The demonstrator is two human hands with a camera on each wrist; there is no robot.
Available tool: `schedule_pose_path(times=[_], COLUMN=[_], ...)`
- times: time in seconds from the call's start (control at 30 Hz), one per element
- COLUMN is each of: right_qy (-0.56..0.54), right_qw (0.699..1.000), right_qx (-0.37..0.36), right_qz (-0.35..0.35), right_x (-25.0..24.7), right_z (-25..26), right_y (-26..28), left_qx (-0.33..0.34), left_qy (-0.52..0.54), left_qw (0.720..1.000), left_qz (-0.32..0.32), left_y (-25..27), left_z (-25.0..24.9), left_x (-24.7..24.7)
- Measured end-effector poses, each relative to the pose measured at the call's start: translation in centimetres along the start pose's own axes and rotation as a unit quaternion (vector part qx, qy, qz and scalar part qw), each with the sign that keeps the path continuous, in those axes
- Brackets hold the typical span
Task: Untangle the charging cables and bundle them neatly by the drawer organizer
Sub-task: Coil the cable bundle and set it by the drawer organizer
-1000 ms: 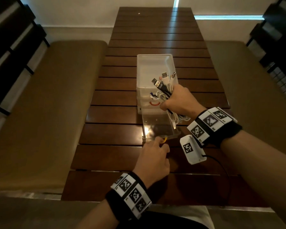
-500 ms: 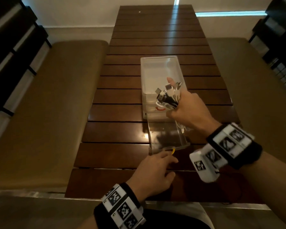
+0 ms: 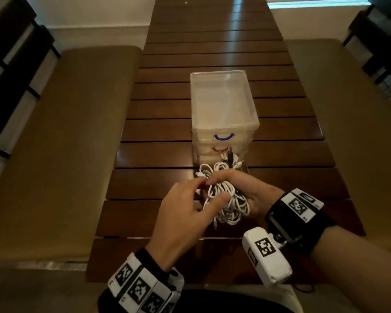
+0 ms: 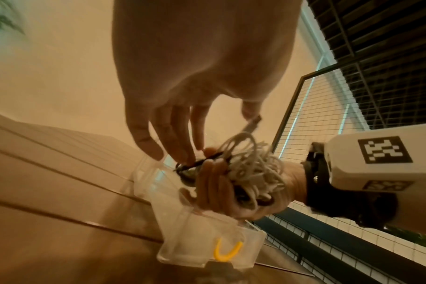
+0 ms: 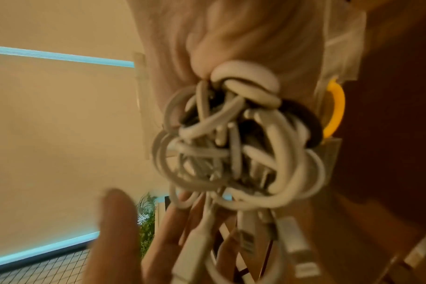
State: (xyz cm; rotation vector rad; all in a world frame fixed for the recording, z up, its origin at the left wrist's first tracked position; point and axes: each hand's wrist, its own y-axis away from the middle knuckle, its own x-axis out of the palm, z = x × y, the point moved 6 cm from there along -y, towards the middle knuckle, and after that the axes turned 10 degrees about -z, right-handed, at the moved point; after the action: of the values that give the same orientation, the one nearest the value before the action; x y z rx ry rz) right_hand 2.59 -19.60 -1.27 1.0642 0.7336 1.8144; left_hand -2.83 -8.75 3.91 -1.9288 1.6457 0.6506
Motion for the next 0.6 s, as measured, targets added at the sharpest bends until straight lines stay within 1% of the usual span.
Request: schedule_pose_path(times=[0.1,0.23,0.3,0.43,0.53,0.6], right_qy=[-0.032,-0.055,-0.066,-0.059,-0.068,-0.101], right_qw=[0.999,0.998,0.998,0.998,0.997,0.995], right_qx=[0.001,-0.002,-0.008,0.006,0.02,0.005], right_qz=[0.002,-0.002,-0.014,-0.014,-0.011,0.0], right_x=[-0.2,-0.7,-1.0,-1.2,-1.0,-1.1], right_z=[-0.6,-0.2,0.2,-0.5,-0.7,-0.6], right_y=[-1.3,-1.8,-2.2,-3.0,-3.3,-3.5], left_qx=[0.013,0.008,-0.006,-0.05,-0.066,-0.069], left_qy=[-0.043,-0.082,-0.091,-0.128,-0.152,-0.146], left_qw=[0.999,0.997,0.996,0.989,0.984,0.985], left_qz=[0.016,-0.003,0.005,0.052,0.06,0.061], left_y=[0.1,-0.5,-0.9,-1.2,-1.7,-2.0], left_z=[-0.6,-1.0,-1.2,-1.6,-1.5,-1.7], left_x=[0.9,1.8,2.0,2.6,3.1,3.2])
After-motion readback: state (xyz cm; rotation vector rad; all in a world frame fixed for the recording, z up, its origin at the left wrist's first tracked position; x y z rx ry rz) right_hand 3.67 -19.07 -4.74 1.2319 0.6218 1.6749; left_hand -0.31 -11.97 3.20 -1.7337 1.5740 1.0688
